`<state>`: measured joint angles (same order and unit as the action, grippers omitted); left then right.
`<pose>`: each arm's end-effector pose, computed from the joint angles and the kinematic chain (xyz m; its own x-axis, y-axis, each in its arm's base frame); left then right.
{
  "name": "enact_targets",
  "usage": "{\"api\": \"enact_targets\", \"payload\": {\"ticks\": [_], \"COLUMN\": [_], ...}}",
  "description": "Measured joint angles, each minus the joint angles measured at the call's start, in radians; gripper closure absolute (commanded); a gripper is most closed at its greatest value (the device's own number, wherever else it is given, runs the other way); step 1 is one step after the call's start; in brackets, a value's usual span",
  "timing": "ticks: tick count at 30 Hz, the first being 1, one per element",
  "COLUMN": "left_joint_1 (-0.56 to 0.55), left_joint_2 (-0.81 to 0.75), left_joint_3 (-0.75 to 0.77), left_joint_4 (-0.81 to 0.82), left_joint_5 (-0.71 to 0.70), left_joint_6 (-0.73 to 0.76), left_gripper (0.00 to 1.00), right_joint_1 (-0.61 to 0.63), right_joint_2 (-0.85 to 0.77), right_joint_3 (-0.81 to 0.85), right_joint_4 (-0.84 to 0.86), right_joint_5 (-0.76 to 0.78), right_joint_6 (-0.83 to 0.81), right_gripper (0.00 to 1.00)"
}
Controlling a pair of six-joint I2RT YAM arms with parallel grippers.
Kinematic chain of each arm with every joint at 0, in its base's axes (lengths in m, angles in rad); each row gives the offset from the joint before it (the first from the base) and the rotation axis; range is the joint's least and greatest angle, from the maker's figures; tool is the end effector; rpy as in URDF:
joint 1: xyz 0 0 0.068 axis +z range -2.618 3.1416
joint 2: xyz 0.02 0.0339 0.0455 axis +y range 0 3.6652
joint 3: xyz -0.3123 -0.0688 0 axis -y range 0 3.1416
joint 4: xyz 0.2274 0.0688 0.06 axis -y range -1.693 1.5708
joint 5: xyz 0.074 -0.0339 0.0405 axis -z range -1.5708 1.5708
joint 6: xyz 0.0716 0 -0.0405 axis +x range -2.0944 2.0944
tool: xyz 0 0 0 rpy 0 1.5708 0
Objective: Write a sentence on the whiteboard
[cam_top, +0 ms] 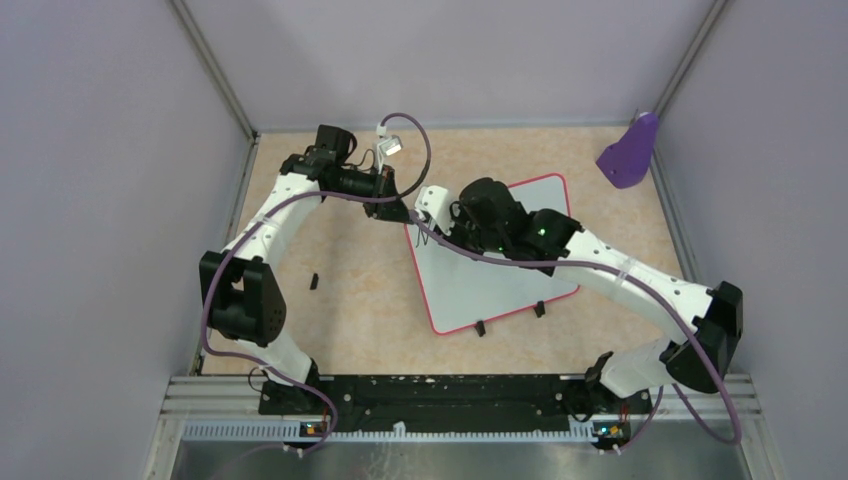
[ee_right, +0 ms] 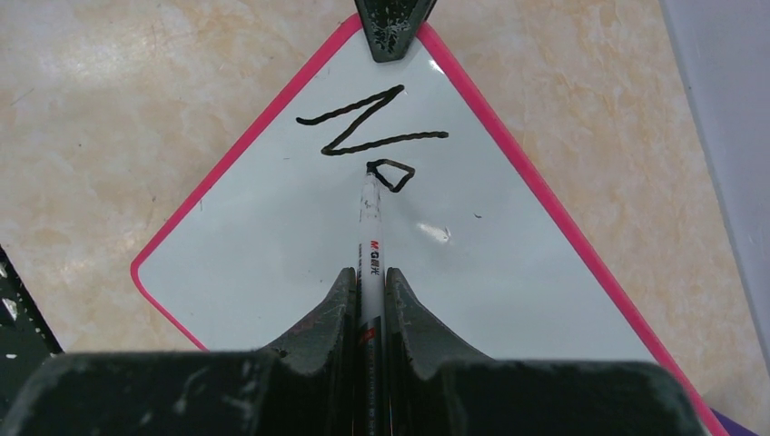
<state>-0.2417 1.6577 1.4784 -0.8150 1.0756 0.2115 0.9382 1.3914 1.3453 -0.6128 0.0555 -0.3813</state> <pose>0.3155 -0.1427 0.3525 -0.6742 0.2690 -0.6878 0.7374 0.2967 -0.6068 0.1860 0.2470 0.3812 -0.0460 -0.6912 -0.7212 -0.8581 0.3970 -0.3258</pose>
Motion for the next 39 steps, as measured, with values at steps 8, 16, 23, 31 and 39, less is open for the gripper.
{"api": "enact_targets", "payload": {"ticks": [8, 16, 23, 31, 39], "left_joint_1": [0.0, 0.0, 0.0, 0.0, 0.0], "left_joint_2": [0.0, 0.0, 0.0, 0.0, 0.0], "left_joint_3": [0.0, 0.0, 0.0, 0.0, 0.0], "left_joint_4": [0.0, 0.0, 0.0, 0.0, 0.0], "left_joint_5": [-0.005, -0.001, 0.0, 0.006, 0.006], "left_joint_6": [0.0, 0.0, 0.0, -0.002, -0.004], "left_gripper": [1.0, 1.0, 1.0, 1.0, 1.0], "right_joint_1": [0.005, 0.001, -0.018, -0.021, -0.028], "right_joint_2": [-0.008, -0.027, -0.039, -0.05, -0.059], "right_joint_3": [-0.03, -0.05, -0.05, -0.049, -0.031], "right_joint_4": [0.002, -0.003, -0.014, -0.024, -0.023], "right_joint_5": [-0.01, -0.006, 0.002, -0.002, 0.003], "right_joint_6": [0.01, 0.011, 0.011, 0.011, 0.01], "right_gripper": [1.0, 1.0, 1.0, 1.0, 1.0]}}
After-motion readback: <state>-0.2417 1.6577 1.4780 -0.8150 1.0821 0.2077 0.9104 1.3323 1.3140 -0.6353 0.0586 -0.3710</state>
